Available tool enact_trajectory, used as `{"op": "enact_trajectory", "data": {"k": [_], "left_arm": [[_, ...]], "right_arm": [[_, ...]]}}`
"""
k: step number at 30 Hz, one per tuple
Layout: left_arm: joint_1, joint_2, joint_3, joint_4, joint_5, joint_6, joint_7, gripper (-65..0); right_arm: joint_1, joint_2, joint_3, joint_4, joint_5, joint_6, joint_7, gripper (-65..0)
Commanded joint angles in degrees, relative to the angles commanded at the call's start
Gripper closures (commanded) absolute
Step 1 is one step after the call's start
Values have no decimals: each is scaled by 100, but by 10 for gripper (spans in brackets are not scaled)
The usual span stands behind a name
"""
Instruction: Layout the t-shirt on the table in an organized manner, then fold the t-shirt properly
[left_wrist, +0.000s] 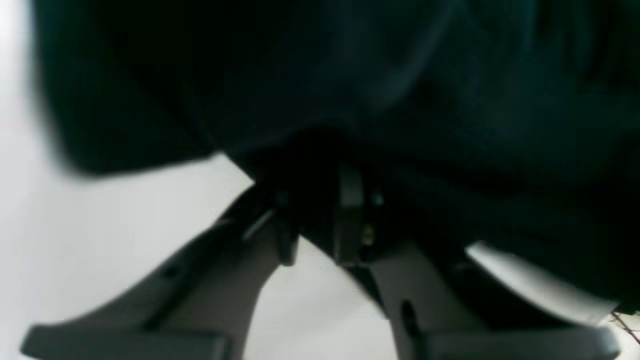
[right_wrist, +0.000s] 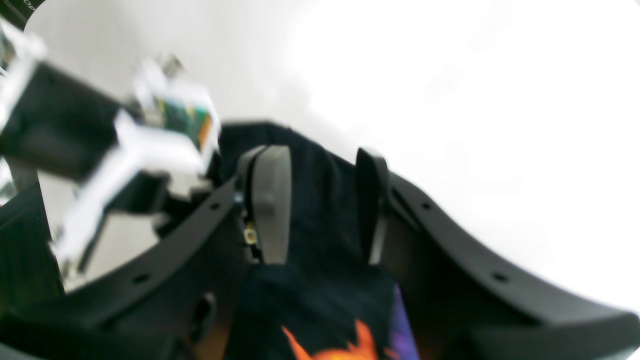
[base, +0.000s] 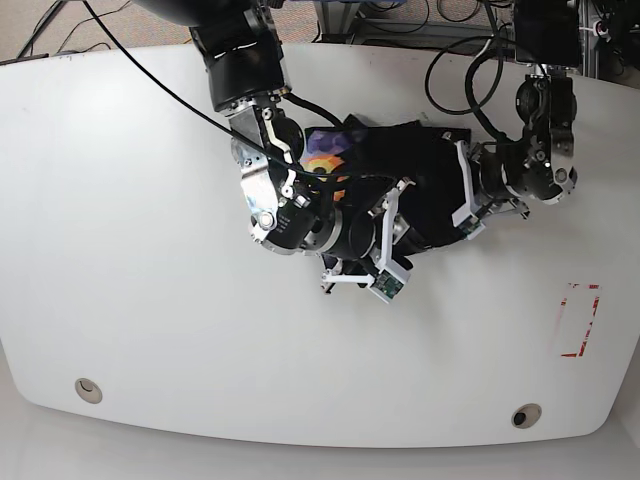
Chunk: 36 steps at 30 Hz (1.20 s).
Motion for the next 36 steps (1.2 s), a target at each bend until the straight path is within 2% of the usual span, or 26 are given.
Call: {"op": "enact_trajectory", "data": {"k": [5,9,11,15,18,22,27,30,36], "left_arm": [[-141,9,-290,440,0,0,132,-235],[-211,18,-527,774,-185,0,141,-246],[-308,18,-695,800,-413,0,141,-246],[-387,167,-1521,800,-1081,0,141,-246],[-387,369,-1960,826,-1705,0,141,-246],[-387,413,-2295,923,-2233,0,149,-246],[-387,440,-2295,932,-2321,0,158,-246],[-352,756,-2092,905,-2470,0,299,-246],[9,1451,-1512,932,-2470,0,457,-246]], "right_arm": [[-176,149,9,70,0,0,-9,-211],[-404,255,264,290,0,9,-18,-211],[-492,273,352,299,0,35,-18,-211],[-633,316,554,299,0,44,-18,-211],[-686,554,598,387,0,44,-18,-211],[-756,668,607,492,0,44,-18,-211],[-747,747,607,484,0,44,-18,-211],[-774,774,615,484,0,44,-18,-211],[-730,870,615,448,0,44,-18,-211]]}}
